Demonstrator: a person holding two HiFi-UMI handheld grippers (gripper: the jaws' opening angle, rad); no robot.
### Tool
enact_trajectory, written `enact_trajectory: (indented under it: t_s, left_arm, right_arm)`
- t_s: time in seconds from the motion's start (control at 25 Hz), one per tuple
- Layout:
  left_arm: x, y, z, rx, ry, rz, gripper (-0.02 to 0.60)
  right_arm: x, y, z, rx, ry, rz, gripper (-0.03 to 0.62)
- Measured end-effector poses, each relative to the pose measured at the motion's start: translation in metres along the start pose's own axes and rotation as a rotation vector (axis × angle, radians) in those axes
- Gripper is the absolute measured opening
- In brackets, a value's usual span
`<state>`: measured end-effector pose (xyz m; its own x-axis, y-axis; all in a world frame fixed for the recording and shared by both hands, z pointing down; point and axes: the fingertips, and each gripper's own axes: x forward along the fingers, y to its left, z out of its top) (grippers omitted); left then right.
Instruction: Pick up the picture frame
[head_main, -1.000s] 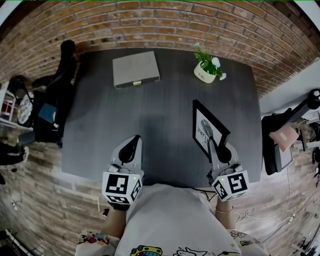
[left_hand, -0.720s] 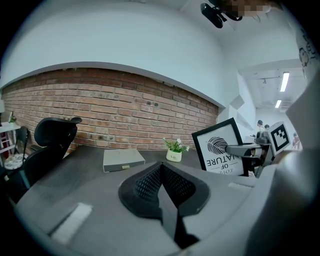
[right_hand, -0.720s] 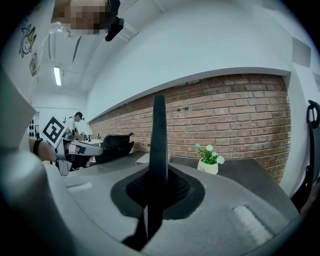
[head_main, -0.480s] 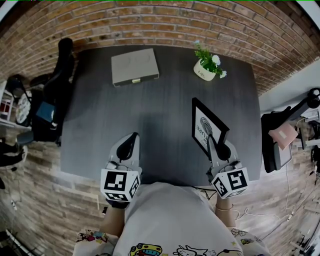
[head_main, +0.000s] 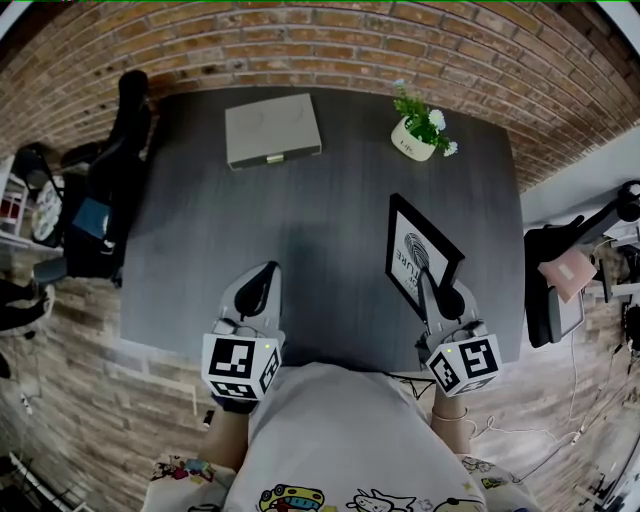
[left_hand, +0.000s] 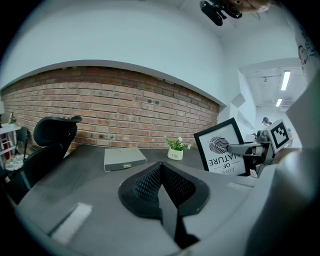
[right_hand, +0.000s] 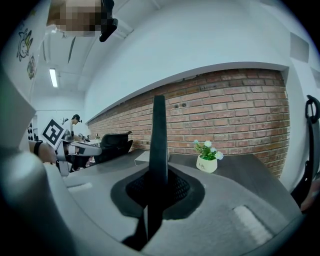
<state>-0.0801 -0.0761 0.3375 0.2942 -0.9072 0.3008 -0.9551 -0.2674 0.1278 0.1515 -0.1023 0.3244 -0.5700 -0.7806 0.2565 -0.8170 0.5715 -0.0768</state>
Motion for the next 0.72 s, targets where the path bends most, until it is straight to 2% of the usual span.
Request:
enact_trajectory:
  t_s: [0.72]
  left_arm:
    - [0.0012, 0.0016, -0.0014, 0.005, 0.004, 0.014, 0.014]
  right_arm:
    - [0.0017, -0.0019, -0.0038, 0.015, 0.001, 0.003, 0.012]
